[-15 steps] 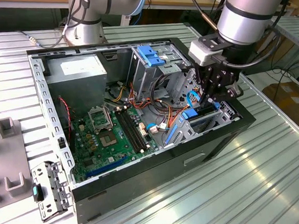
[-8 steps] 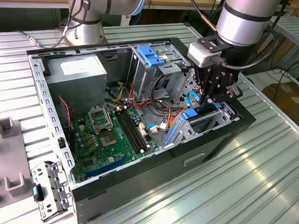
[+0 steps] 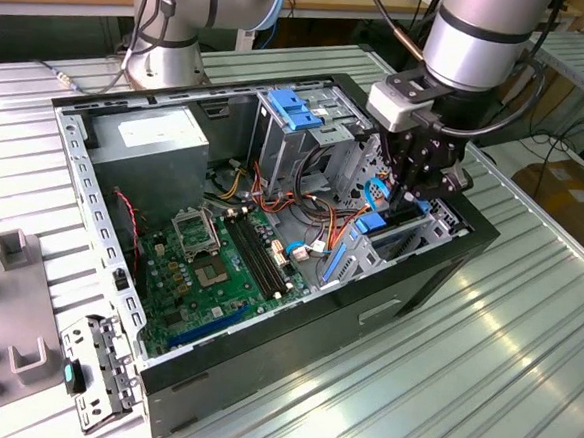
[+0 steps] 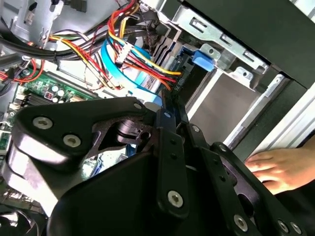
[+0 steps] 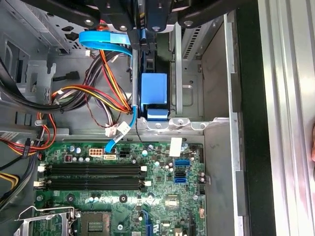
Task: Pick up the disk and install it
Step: 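Insert the second disk wire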
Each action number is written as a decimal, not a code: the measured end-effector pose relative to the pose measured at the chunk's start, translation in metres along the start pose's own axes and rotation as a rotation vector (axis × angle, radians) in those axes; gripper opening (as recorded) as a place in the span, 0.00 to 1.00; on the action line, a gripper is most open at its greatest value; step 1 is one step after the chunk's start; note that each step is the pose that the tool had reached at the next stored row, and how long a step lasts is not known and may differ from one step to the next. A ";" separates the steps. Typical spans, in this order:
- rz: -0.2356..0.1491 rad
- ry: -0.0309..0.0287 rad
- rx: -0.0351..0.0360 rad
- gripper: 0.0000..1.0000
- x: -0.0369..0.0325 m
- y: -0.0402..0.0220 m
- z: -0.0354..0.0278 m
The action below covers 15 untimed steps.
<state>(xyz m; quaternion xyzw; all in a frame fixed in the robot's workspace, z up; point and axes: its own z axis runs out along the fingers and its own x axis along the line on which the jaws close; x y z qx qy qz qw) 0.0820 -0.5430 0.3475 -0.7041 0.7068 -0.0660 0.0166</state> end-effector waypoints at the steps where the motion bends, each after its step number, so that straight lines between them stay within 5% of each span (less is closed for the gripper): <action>1: 0.000 -0.0024 0.0000 0.16 0.0000 -0.0001 -0.0006; 3: 0.001 -0.0091 -0.0001 0.16 0.0017 -0.0001 -0.0007; 7: 0.002 -0.0135 -0.0002 0.16 0.0056 0.0000 -0.0004; 11: 0.006 -0.0503 -0.0003 0.16 0.0067 -0.0002 -0.0003; 15: 0.006 -0.0506 -0.0004 0.16 0.0086 -0.0003 -0.0001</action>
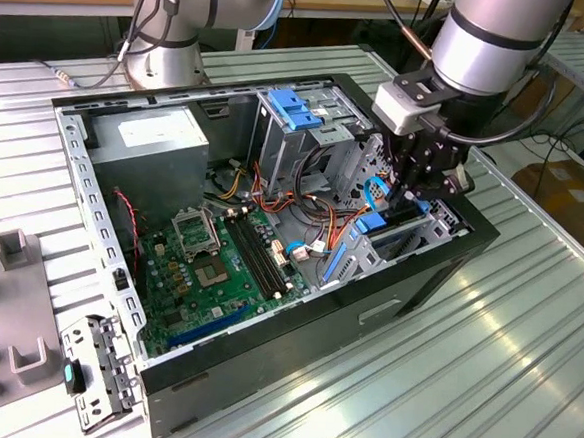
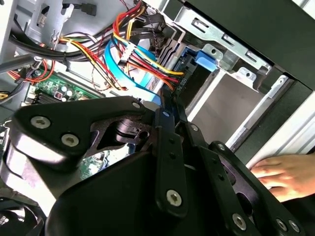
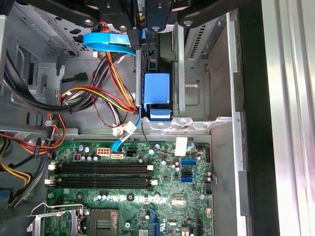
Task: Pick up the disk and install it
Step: 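Insert the second disk wire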
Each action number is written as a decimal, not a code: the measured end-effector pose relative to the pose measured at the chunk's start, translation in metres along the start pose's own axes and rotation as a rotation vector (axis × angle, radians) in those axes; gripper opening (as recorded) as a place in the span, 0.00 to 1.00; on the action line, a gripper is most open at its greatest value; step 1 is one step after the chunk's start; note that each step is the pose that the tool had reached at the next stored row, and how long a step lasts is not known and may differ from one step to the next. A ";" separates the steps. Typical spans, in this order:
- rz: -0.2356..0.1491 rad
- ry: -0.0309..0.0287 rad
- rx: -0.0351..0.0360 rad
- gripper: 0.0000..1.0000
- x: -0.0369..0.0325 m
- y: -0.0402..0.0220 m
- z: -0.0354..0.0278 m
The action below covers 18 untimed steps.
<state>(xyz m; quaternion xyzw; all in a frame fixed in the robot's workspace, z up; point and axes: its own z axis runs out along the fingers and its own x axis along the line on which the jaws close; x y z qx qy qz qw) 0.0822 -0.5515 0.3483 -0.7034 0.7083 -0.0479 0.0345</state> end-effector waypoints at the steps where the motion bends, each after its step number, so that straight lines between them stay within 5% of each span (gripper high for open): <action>1: 0.000 0.0001 0.0000 0.16 0.0005 -0.0002 0.0000; 18: 0.001 0.0000 -0.0002 0.16 0.0049 -0.0005 0.0054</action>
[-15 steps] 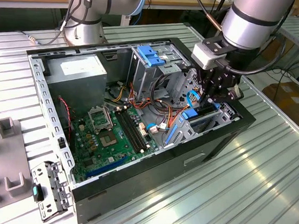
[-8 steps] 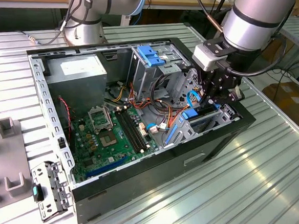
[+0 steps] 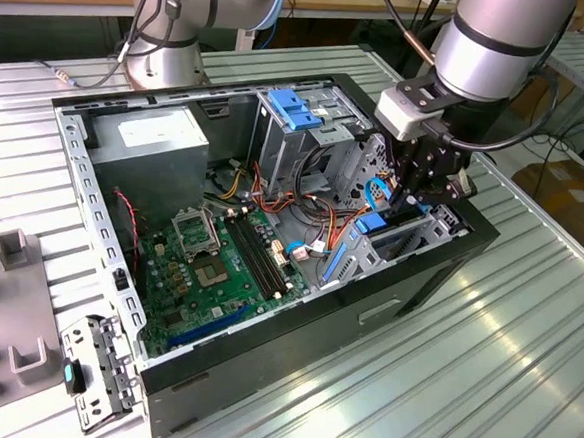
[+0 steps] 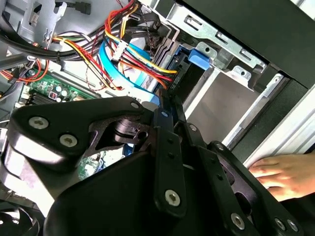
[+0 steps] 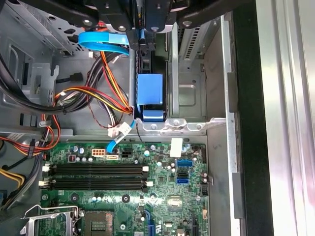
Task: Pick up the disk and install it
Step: 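Insert the second disk wire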
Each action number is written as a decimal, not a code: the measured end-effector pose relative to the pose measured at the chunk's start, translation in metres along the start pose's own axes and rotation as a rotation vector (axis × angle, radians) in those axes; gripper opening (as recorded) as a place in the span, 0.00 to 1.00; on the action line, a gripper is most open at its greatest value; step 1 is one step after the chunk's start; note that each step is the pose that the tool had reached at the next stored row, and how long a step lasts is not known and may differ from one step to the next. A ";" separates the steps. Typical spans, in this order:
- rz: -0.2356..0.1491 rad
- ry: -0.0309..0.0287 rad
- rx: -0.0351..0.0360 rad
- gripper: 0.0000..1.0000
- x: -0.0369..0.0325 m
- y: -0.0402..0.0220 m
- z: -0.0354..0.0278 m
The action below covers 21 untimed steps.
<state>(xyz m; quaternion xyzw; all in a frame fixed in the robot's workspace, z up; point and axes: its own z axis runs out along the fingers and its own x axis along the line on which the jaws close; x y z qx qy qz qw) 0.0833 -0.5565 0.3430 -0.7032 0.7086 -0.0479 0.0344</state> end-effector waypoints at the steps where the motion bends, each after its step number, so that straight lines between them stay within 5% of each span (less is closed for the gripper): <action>1: 0.000 -0.0008 0.0001 0.16 0.0000 0.0000 0.0001; 8: 0.003 -0.0240 -0.0001 0.16 0.0002 -0.0031 -0.0075; 16: 0.016 -0.0436 -0.0004 0.16 0.0052 -0.0040 -0.0068; 18: 0.026 -0.0596 -0.0007 0.16 0.0066 -0.0039 -0.0060; 21: 0.036 -0.0733 -0.0009 0.16 0.0083 -0.0038 -0.0051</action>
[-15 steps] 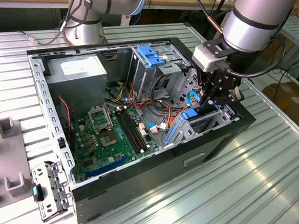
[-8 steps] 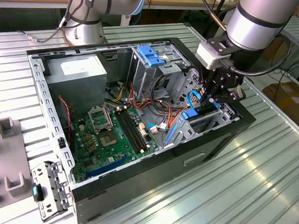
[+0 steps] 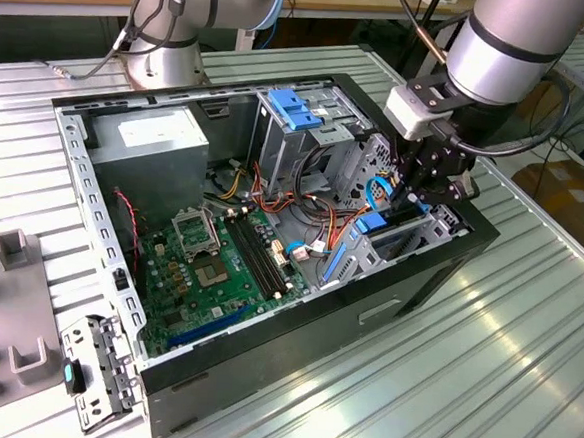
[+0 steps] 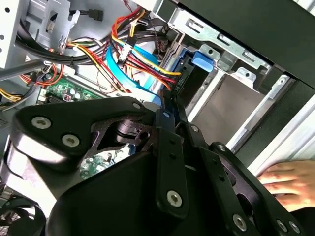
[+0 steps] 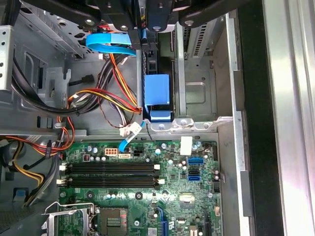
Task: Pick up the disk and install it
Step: 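Insert the second disk wire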
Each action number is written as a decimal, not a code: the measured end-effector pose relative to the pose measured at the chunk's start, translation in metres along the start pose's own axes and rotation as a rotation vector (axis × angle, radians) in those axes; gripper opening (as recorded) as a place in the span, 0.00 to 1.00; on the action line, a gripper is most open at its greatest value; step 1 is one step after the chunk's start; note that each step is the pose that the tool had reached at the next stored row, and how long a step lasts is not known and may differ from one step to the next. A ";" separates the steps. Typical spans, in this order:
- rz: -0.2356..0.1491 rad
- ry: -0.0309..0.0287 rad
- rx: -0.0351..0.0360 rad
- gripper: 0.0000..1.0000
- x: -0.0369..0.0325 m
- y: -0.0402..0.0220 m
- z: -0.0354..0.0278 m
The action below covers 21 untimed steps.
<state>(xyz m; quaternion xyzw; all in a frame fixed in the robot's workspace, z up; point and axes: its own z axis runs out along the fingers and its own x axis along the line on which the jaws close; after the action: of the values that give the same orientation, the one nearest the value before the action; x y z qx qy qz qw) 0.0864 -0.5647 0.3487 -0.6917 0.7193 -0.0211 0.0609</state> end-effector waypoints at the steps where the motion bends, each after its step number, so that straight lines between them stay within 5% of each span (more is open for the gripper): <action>1: 0.006 -0.0044 0.0000 0.16 0.0016 0.0000 0.0003; 14: 0.013 -0.0139 -0.0003 0.16 0.0069 0.0003 0.0045; 19: 0.014 -0.0292 -0.0007 0.16 0.0067 -0.0002 0.0028; 21: 0.014 -0.0290 -0.0009 0.16 0.0065 -0.0009 -0.0006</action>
<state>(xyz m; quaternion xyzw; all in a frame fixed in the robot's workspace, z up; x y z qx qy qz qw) 0.0870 -0.5713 0.3490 -0.6868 0.7233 -0.0103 0.0712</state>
